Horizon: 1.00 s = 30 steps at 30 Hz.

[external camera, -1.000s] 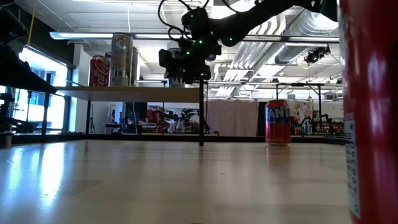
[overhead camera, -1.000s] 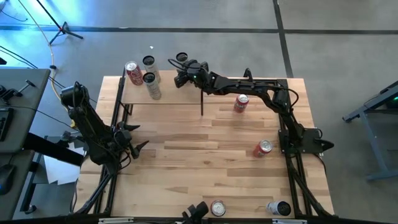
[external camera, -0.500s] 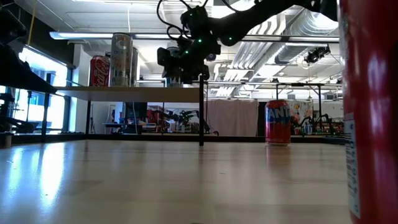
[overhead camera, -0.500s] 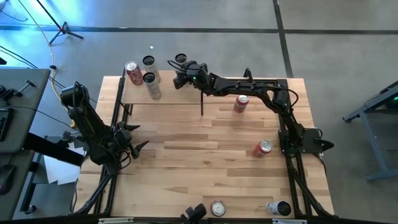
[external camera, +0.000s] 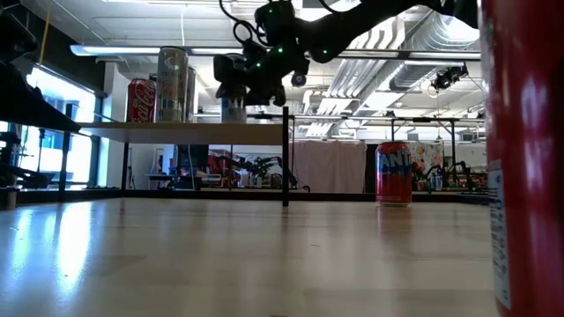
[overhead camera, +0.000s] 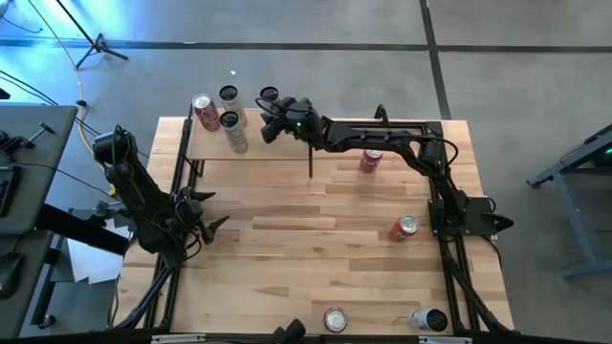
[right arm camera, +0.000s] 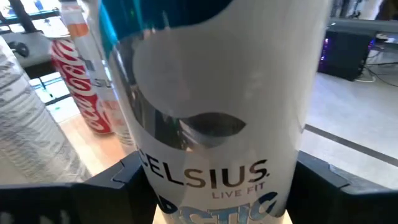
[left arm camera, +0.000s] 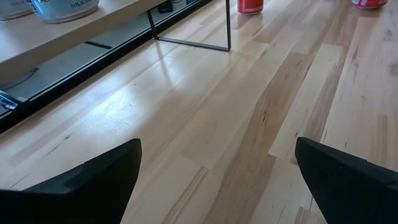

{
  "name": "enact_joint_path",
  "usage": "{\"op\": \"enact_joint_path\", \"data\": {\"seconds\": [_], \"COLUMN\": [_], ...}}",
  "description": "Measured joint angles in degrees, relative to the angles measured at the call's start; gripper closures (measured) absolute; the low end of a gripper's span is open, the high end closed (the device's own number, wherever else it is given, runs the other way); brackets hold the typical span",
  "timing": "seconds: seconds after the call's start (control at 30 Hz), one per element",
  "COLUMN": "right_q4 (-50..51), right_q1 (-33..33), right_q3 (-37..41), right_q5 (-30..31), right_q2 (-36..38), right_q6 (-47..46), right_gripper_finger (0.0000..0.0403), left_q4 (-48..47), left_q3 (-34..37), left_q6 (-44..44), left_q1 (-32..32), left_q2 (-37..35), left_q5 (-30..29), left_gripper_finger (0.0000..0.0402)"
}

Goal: Place canned beverage on shelf
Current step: Put the top blue soda can on the shelf

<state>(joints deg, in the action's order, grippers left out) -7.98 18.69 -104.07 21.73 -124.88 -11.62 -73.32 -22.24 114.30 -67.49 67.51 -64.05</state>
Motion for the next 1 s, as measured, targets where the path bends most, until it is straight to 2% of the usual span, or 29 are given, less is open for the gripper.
{"op": "enact_joint_path", "data": {"seconds": [0.57,0.77,1.0], "right_q4": [-5.57,-6.45,-6.53], "right_q1": [-0.78,-0.76,-0.73], "right_q3": [0.00,0.00,-0.02], "right_q5": [-2.25,0.63,0.80], "right_q2": [-3.34,-3.37,-3.37], "right_q6": [-1.64,0.13,0.55], "right_gripper_finger": [0.0148,0.0148,0.0148], "left_q4": [-0.02,-0.01,-0.01], "left_q3": [0.00,0.00,0.00], "left_q6": [-0.02,0.00,-0.02], "left_q1": [-0.02,-0.02,-0.02], "left_q2": [0.00,-0.01,-0.02], "left_q5": [0.00,0.00,0.00], "left_gripper_finger": [0.0002,0.0002,0.0002]}}
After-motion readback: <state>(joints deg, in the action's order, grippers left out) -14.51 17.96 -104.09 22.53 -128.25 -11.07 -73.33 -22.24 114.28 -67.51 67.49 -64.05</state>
